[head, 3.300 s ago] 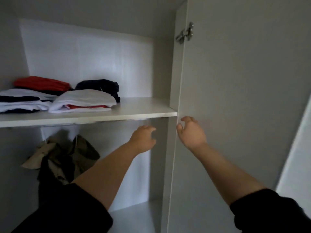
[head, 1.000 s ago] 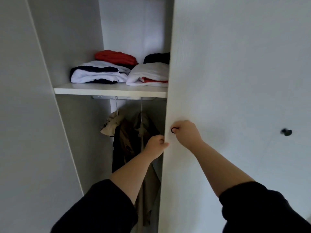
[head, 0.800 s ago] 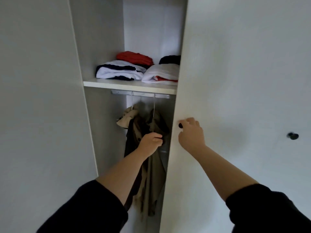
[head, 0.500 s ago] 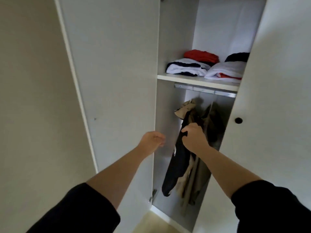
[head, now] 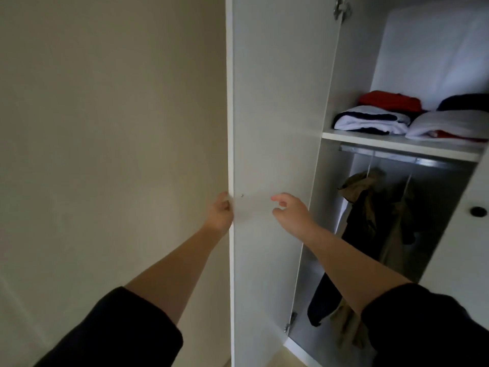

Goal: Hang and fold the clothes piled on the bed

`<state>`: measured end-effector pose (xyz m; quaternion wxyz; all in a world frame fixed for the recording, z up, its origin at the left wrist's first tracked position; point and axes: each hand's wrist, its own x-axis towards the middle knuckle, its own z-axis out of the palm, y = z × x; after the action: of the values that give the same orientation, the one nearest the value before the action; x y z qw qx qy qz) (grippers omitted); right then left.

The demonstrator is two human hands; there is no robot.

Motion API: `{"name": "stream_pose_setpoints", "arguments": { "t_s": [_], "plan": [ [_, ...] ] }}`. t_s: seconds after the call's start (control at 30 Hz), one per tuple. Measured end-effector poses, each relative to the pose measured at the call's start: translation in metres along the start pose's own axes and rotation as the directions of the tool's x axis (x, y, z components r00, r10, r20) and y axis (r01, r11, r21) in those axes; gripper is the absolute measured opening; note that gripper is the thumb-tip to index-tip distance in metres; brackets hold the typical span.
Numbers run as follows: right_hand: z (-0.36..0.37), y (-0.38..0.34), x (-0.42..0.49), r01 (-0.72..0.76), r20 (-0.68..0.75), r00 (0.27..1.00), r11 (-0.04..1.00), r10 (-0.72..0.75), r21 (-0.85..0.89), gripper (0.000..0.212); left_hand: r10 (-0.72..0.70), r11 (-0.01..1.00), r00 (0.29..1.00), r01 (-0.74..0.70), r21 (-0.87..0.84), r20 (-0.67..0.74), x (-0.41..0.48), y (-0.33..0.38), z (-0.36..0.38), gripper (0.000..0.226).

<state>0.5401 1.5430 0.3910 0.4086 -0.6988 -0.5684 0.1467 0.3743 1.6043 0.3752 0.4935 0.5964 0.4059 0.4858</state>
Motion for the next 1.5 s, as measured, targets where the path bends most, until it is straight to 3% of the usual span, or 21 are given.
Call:
{"name": "stream_pose_setpoints", "arguments": {
  "t_s": [0.13, 0.2, 0.33, 0.4, 0.57, 0.63, 0.73, 0.9, 1.0, 1.1, 1.2, 1.37, 1.5],
  "plan": [
    [0.000, -0.026, 0.008, -0.014, -0.066, 0.998, 0.994, 0.021, 0.106, 0.039, -0.191, 0.975, 0.980, 0.196, -0.108, 0.060, 0.015, 0.005, -0.017, 0.043],
    [-0.002, -0.031, 0.004, -0.003, -0.098, 0.995, 0.990, 0.017, 0.140, 0.038, -0.264, 0.949, 0.950, 0.287, -0.132, 0.164, 0.020, 0.005, -0.021, 0.045],
    [-0.012, -0.029, -0.011, 0.000, -0.180, 0.982, 0.968, 0.047, 0.251, 0.031, -0.233, 0.957, 0.865, 0.285, -0.054, 0.445, 0.019, 0.008, 0.003, 0.038],
    [-0.024, -0.022, -0.023, -0.016, -0.255, 0.960, 0.932, 0.116, 0.361, 0.023, -0.186, 0.980, 0.823, 0.196, 0.038, 0.538, 0.017, 0.012, 0.028, 0.029],
    [-0.064, 0.016, -0.055, -0.065, -0.366, 0.899, 0.900, 0.241, 0.431, 0.016, 0.008, 0.982, 0.745, -0.133, 0.136, 0.667, 0.002, 0.018, 0.100, 0.008],
    [-0.081, 0.034, -0.068, -0.081, -0.416, 0.850, 0.859, 0.324, 0.505, 0.020, 0.077, 0.935, 0.723, -0.291, 0.202, 0.686, -0.003, 0.020, 0.132, 0.010],
    [-0.114, 0.065, -0.077, -0.090, -0.453, 0.819, 0.859, 0.352, 0.504, 0.033, 0.223, 0.777, 0.671, -0.561, 0.286, 0.707, -0.012, 0.025, 0.183, 0.023],
    [-0.176, 0.120, -0.076, -0.136, -0.469, 0.783, 0.849, 0.408, 0.511, 0.038, 0.293, 0.707, 0.641, -0.645, 0.290, 0.710, -0.021, 0.026, 0.272, 0.027],
    [-0.217, 0.152, -0.072, -0.135, -0.451, 0.794, 0.841, 0.408, 0.524, 0.028, 0.309, 0.659, 0.638, -0.678, 0.325, 0.705, -0.015, 0.026, 0.326, 0.028],
    [-0.258, 0.192, -0.062, -0.262, -0.556, 0.757, 0.939, 0.343, 0.222, 0.025, 0.335, 0.594, 0.632, -0.718, 0.364, 0.699, -0.006, 0.028, 0.374, 0.028],
    [-0.289, 0.232, -0.050, -0.393, -0.650, 0.724, 0.913, 0.231, -0.113, 0.031, 0.374, 0.546, 0.627, -0.744, 0.385, 0.683, 0.004, 0.025, 0.412, 0.030],
    [-0.314, 0.268, -0.020, -0.393, -0.515, 0.845, 0.821, 0.145, -0.414, 0.015, 0.411, 0.424, 0.630, -0.772, 0.474, 0.659, 0.022, 0.023, 0.458, 0.033],
    [-0.313, 0.274, -0.007, -0.359, -0.485, 0.870, 0.792, 0.092, -0.493, 0.010, 0.417, 0.411, 0.634, -0.771, 0.487, 0.651, 0.033, 0.019, 0.472, 0.032]
  ]
}}
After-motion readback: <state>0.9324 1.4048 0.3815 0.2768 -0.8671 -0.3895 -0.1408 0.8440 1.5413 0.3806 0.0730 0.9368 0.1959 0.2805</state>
